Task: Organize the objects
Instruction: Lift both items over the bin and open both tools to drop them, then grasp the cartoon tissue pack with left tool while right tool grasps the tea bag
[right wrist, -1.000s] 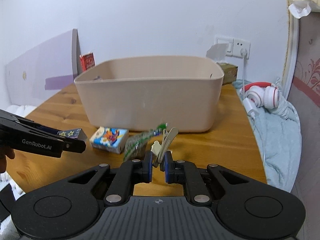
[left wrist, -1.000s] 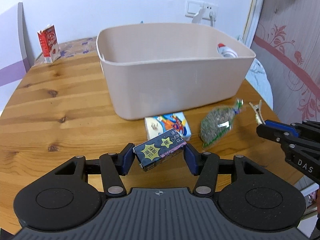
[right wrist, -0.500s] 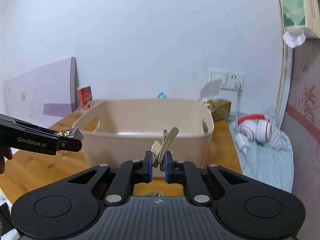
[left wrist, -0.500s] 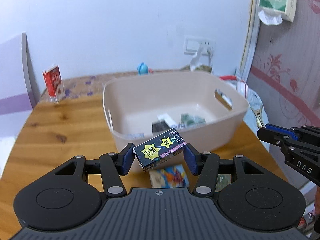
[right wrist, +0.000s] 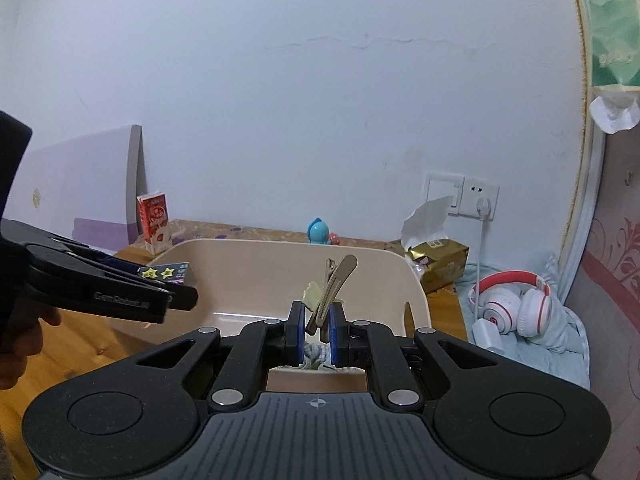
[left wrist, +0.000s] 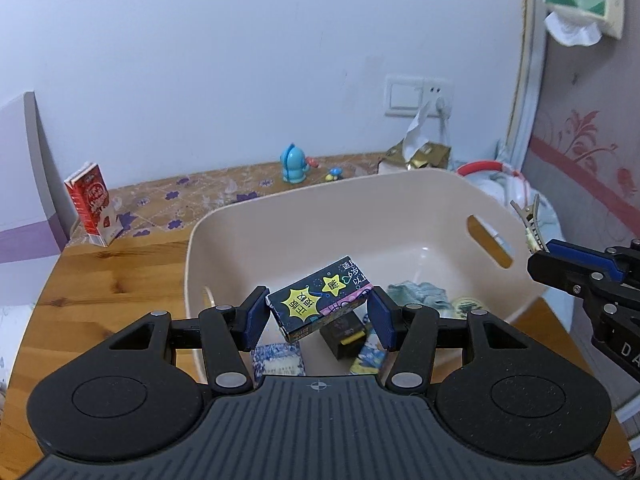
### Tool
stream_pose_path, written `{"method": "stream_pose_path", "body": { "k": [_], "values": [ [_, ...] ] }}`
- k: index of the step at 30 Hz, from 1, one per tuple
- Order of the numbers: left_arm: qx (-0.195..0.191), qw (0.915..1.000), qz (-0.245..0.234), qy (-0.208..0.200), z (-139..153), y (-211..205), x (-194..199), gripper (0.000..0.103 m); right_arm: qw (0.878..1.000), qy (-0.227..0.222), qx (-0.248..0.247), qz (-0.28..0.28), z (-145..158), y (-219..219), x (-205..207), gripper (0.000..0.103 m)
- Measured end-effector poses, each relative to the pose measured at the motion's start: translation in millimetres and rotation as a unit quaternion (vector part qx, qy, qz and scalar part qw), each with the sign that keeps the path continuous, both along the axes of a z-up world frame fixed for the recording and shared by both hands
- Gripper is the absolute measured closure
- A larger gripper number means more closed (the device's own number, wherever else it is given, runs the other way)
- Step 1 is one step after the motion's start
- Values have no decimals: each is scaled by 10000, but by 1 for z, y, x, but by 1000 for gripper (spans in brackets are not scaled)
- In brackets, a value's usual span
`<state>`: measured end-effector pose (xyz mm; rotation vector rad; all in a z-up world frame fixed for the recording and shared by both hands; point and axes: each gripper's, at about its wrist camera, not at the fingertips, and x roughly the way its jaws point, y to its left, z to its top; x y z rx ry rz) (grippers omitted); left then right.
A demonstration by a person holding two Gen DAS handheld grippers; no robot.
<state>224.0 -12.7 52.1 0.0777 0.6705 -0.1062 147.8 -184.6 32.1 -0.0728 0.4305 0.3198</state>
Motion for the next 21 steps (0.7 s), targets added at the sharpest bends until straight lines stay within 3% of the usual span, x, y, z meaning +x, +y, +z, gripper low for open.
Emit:
{"method": "stream_pose_path", "body": {
  "k": [10, 15, 17, 19, 21],
  "values": [
    [162, 9983, 81, 553, -33, -6, 33, 47, 9987, 447, -249, -14, -28, 10, 42, 91],
    [36, 9977, 118, 668, -37, -3, 36, 42, 9977, 572, -368, 15, -38, 14, 43, 89],
    [-30, 9976, 100, 690, -37, -2, 34, 34, 9977, 581, -363, 10, -38, 14, 43, 86],
    [-60, 9977, 118, 666, -34, -2, 31, 31, 9978, 583, -309, 25, -36, 13, 42, 71],
    [-91, 9979, 122, 631, -31, 0, 26, 29, 9982, 539, -265, 20, -33, 12, 38, 63]
  ]
}}
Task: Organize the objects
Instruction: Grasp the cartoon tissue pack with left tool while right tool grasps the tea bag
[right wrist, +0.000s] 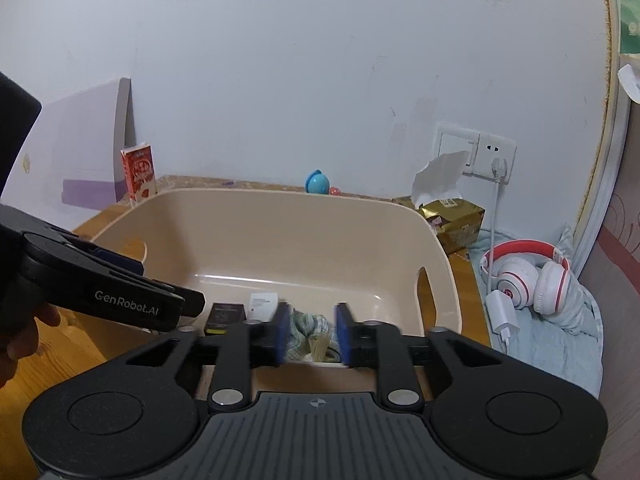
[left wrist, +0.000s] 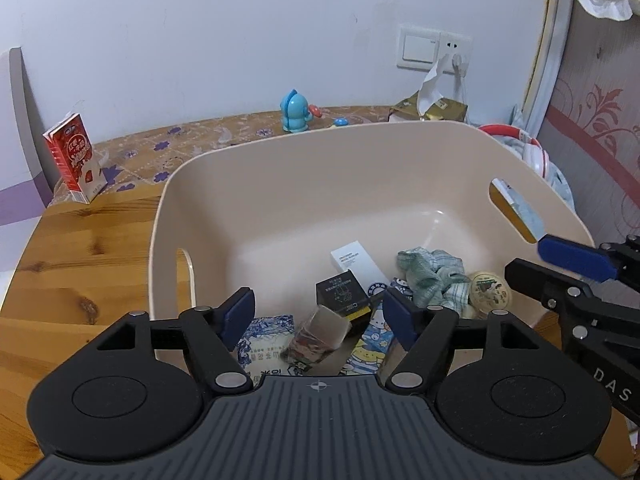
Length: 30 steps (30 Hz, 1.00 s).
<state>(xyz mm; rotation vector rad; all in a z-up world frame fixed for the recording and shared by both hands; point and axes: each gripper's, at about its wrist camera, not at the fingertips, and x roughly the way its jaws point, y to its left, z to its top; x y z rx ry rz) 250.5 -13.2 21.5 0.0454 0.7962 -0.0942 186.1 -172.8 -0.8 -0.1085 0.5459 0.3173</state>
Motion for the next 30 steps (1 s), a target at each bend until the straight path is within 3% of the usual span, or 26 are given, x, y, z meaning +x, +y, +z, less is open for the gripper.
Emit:
{"method": "stream_pose_path", "body": {
  "k": [8, 13, 18, 30],
  "values": [
    [-55, 9995, 84, -306, 21, 8, -29, 19, 9993, -353, 9, -107, 18, -4, -29, 36],
    [-120, 9986, 162, -492, 28, 15, -52, 15, 9988, -444, 34, -221, 21, -8, -51, 11],
    [-170, 9975, 196, -653, 31, 21, -76, 13, 9991, -330, -12, -252, 14, -12, -69, 0],
    [58, 9996, 59, -273, -3, 24, -111, 12, 9989, 270, -284, -253, -23, -19, -96, 0]
  ]
}}
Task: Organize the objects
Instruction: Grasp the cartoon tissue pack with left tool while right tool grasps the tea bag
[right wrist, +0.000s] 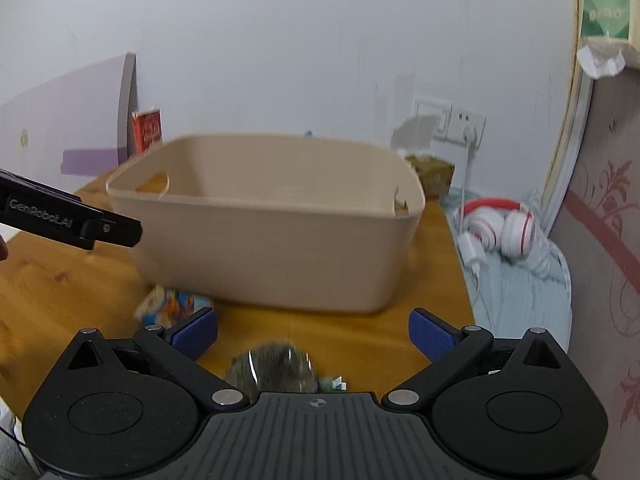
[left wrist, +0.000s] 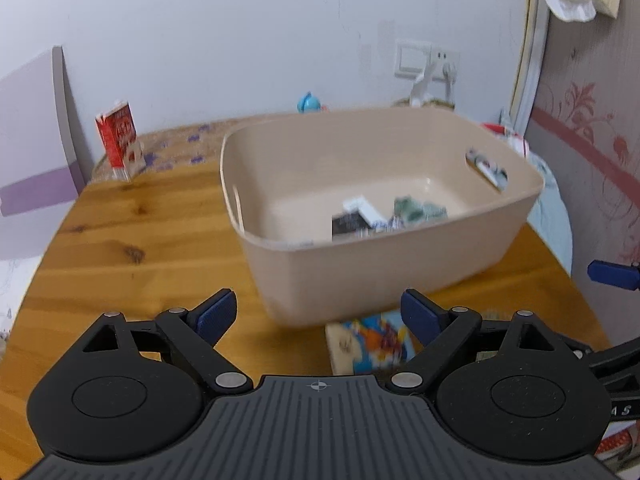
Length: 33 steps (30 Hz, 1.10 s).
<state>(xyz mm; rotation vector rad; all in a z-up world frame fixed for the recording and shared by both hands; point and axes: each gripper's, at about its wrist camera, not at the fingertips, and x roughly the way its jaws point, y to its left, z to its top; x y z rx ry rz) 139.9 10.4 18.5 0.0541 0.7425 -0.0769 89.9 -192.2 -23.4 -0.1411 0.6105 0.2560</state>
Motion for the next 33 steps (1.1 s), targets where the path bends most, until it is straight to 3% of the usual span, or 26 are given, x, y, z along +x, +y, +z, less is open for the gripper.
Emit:
{"method": "stream_pose_path", "body": {
  "k": [16, 23, 28, 33],
  "values": [
    [-150, 9966, -273, 761, -58, -16, 8, 12, 9965, 752, -328, 156, -52, 6, 4, 0],
    [-376, 9952, -153, 885, -70, -19, 22, 12, 9959, 676, -558, 228, -65, 14, 17, 0],
    [-499, 9937, -14, 1006, -77, -23, 35, 12, 9959, 388, -715, 395, -66, 20, 23, 0],
    [-412, 9944, 27, 970, -81, -25, 42, 12, 9968, 424, -522, 426, -67, 20, 29, 0]
  ]
}}
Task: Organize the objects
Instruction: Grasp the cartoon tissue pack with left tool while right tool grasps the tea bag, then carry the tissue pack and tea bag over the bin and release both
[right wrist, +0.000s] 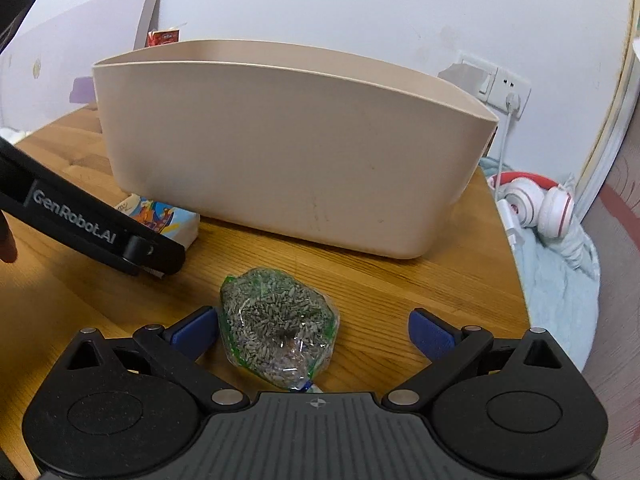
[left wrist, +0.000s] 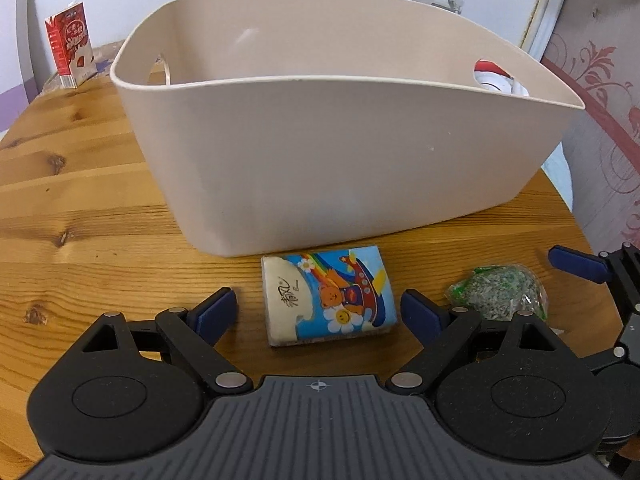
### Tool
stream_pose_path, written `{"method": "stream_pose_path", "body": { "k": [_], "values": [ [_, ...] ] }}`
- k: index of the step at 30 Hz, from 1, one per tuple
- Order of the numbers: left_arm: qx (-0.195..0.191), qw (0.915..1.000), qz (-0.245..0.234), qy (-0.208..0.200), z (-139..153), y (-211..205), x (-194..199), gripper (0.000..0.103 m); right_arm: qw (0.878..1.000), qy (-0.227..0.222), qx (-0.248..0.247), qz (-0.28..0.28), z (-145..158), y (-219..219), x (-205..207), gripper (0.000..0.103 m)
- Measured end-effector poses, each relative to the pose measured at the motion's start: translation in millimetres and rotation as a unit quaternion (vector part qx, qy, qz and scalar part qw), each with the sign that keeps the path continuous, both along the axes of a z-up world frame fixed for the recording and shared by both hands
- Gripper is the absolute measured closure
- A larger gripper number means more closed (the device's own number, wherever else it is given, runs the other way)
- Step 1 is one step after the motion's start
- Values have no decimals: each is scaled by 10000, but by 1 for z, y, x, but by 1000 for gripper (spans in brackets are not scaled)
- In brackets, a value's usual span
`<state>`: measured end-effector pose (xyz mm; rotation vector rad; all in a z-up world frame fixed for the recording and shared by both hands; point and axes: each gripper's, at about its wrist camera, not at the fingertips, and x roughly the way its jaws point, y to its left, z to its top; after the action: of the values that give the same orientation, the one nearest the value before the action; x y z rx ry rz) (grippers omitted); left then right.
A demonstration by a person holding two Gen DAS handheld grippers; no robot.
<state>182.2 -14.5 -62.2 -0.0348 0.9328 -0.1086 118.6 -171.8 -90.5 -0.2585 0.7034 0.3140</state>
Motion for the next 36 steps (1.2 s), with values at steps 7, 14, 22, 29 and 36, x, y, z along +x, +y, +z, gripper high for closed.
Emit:
{"method": "stream_pose_path", "body": {
  "k": [7, 14, 22, 29, 36],
  "values": [
    [435, 9990, 36, -132, -1, -7, -2, 32, 9979, 198, 610, -60, 1, -12, 3, 37],
    [418, 9990, 38, -148, 1, -3, -7, 38, 9984, 184, 535, -36, 5, -6, 0, 58],
    [374, 9989, 36, -288, 14, 2, -24, 38, 9977, 23, 672, -71, 20, -8, -17, 61],
    [256, 9982, 66, -542, 36, 13, -40, 38, 9966, -287, 762, -84, 44, -11, -30, 61],
    [157, 9956, 74, -917, 66, 22, -55, 38, 9941, -623, 885, -107, 72, -16, -37, 61]
  ]
}}
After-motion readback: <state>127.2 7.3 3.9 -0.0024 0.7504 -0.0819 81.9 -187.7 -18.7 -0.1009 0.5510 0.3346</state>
